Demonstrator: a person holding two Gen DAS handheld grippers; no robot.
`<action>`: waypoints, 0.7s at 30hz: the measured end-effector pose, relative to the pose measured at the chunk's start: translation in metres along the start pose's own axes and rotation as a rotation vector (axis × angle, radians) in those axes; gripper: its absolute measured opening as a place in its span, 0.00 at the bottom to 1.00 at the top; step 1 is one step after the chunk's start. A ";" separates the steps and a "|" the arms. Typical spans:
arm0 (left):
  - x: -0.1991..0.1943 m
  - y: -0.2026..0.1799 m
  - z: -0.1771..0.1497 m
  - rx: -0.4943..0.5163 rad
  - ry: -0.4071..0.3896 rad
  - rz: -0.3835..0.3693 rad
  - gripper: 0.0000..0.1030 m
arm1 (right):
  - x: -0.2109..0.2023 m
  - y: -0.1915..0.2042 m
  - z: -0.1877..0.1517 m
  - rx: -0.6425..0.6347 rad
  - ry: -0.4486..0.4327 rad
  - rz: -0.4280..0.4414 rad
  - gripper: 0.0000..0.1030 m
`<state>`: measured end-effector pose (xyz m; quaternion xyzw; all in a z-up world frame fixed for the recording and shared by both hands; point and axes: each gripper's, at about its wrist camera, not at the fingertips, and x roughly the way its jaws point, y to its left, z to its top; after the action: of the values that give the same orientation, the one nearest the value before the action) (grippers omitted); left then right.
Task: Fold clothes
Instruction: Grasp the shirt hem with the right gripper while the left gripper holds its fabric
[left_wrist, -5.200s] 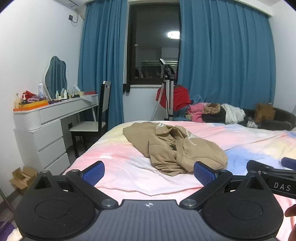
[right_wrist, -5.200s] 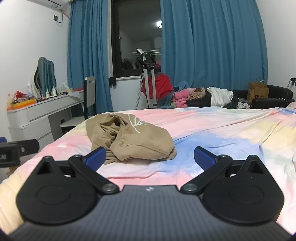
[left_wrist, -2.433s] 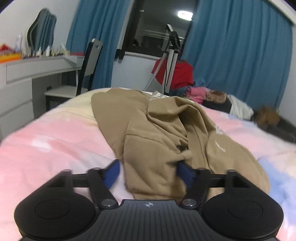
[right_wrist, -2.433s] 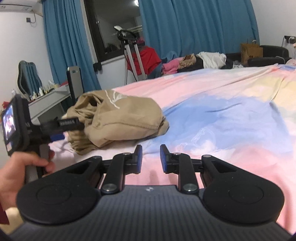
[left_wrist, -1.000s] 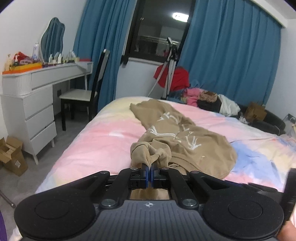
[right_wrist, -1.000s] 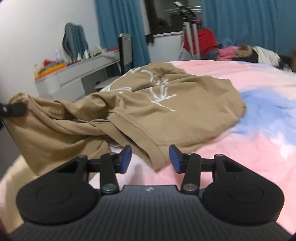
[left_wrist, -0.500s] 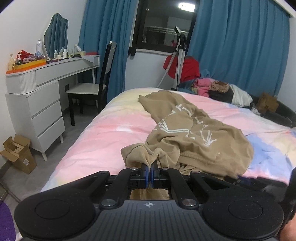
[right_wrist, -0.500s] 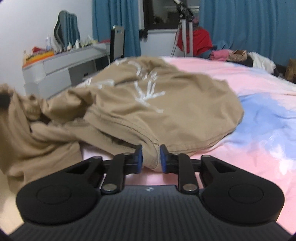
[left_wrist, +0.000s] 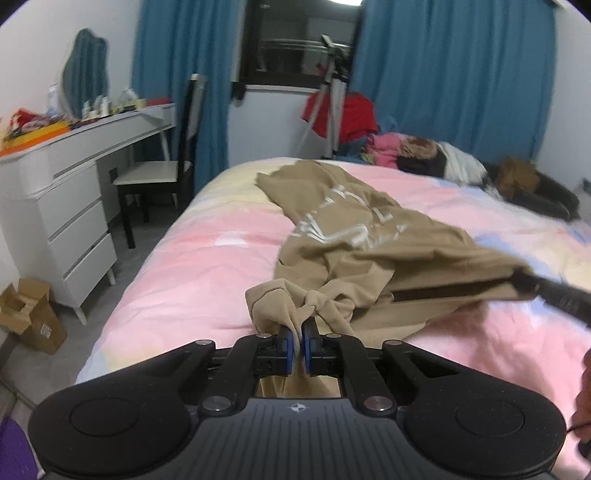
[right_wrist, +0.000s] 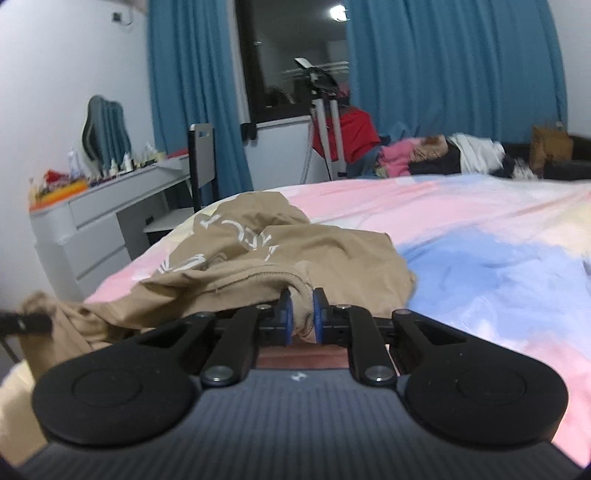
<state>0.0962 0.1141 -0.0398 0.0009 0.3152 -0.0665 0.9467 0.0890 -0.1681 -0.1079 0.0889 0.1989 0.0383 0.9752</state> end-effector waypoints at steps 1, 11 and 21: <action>0.000 -0.003 -0.002 0.022 0.005 0.000 0.09 | -0.004 -0.005 0.001 0.025 0.011 0.003 0.14; -0.033 -0.028 -0.020 0.185 -0.013 -0.076 0.23 | -0.022 -0.057 0.010 0.258 0.103 0.033 0.14; -0.021 -0.089 -0.017 0.377 -0.088 -0.178 0.47 | -0.019 -0.086 0.015 0.369 0.151 0.101 0.15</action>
<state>0.0582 0.0288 -0.0377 0.1474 0.2545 -0.2075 0.9330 0.0809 -0.2567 -0.1035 0.2727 0.2704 0.0567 0.9216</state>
